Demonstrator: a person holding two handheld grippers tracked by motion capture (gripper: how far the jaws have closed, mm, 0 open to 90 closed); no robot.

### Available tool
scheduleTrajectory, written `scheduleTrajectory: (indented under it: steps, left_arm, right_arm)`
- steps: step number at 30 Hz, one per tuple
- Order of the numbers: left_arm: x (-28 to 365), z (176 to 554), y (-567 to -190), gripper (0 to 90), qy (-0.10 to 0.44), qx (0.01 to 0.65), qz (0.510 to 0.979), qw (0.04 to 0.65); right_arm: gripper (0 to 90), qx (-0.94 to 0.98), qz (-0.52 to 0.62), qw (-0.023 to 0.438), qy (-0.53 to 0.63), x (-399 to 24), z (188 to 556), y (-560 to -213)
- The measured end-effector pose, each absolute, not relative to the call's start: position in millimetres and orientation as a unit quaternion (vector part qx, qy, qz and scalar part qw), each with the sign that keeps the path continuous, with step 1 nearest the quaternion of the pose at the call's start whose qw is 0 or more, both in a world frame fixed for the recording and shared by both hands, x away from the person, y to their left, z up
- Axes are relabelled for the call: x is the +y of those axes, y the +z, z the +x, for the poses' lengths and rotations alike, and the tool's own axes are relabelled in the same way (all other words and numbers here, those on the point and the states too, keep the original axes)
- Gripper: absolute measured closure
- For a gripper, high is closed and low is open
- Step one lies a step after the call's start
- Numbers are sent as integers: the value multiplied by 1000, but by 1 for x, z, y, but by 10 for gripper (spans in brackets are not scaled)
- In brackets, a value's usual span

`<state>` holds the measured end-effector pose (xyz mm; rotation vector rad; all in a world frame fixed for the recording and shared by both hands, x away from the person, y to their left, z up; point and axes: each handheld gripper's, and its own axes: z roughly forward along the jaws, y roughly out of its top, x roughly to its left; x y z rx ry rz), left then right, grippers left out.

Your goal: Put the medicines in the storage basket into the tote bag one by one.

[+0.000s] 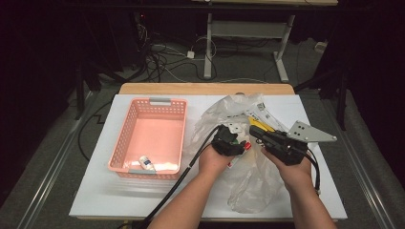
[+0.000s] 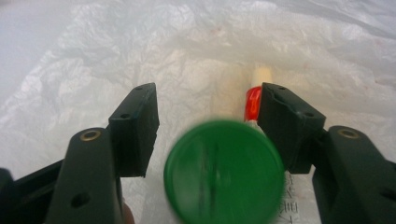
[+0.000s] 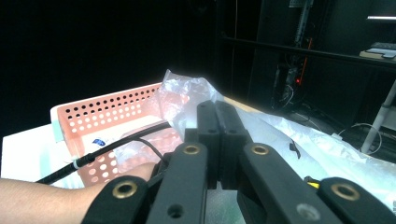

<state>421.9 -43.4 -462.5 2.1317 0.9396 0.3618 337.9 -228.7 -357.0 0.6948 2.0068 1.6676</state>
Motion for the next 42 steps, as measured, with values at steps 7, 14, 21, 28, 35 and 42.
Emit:
scheduleTrajectory:
  steps: [7,14,21,28,35,42]
  left_arm:
    - [-39,414,-462,285,139,359,839,385]
    - [-33,394,-453,213,117,356,833,408]
    - [-23,371,-442,102,102,333,836,423]
    - [-12,353,-437,3,84,325,839,428]
    - [-1,331,-432,1,77,306,840,442]
    - [11,316,-427,0,71,292,840,451]
  right_arm:
    - [900,725,253,219,602,-229,338,-357]
    - [900,727,252,220,600,-229,339,-358]
    - [900,727,251,221,600,-229,339,-358]
    - [900,728,253,220,598,-228,338,-358]
    - [900,730,255,219,595,-229,339,-360]
    - [900,730,256,220,594,-229,339,-360]
